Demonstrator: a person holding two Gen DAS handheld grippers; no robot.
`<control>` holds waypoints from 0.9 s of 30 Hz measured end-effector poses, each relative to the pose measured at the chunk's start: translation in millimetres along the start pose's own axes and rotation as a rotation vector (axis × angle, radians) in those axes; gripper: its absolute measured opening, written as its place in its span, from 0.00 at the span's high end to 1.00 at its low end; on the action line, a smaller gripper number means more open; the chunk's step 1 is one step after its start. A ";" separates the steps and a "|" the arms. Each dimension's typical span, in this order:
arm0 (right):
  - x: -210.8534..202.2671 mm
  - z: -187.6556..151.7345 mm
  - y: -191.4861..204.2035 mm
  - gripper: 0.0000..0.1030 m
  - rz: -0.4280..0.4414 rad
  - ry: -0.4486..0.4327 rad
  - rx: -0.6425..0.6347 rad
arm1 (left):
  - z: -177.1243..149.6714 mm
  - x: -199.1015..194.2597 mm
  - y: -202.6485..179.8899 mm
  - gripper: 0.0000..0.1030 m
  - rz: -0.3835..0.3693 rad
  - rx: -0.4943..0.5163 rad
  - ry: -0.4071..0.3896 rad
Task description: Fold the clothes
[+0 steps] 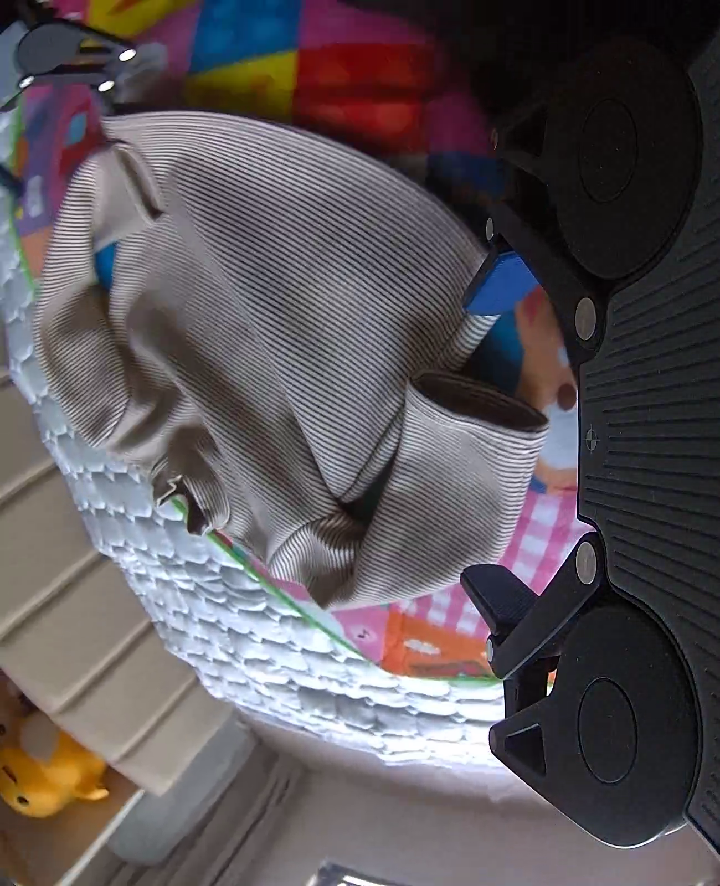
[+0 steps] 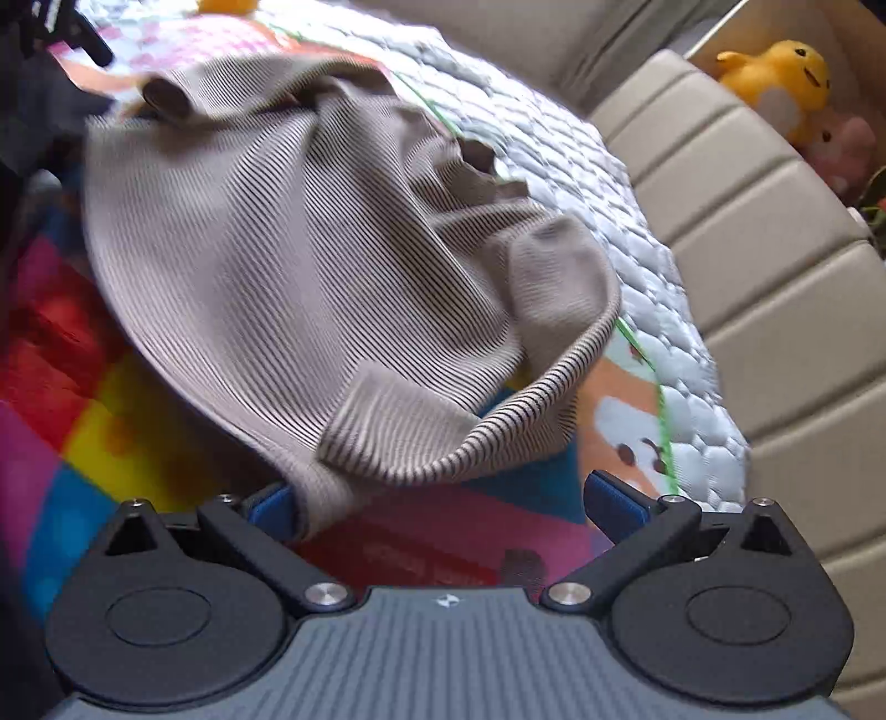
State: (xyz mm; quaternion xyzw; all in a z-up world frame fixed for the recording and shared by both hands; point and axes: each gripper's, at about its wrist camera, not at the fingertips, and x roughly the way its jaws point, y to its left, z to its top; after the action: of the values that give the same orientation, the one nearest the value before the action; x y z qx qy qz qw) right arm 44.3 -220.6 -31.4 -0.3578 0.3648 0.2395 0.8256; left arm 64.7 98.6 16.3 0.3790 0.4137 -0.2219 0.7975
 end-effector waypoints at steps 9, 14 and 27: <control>5.9 49.2 -89.0 0.00 0.077 -0.314 0.550 | 44.4 22.3 61.7 0.03 -0.150 -0.668 -0.194; 107.0 63.1 -91.7 0.00 0.293 -0.161 0.868 | 92.7 65.9 48.5 0.03 -0.166 -0.951 -0.249; 157.7 82.1 -44.5 0.04 0.283 0.071 0.642 | 45.7 149.7 55.8 0.02 -0.294 -1.104 -0.015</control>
State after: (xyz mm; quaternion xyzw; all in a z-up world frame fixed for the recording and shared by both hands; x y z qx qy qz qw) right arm 206.6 -164.5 -95.7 -0.0338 0.4959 0.2122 0.8414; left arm 208.1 90.8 -67.2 -0.1569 0.5111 -0.0844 0.8409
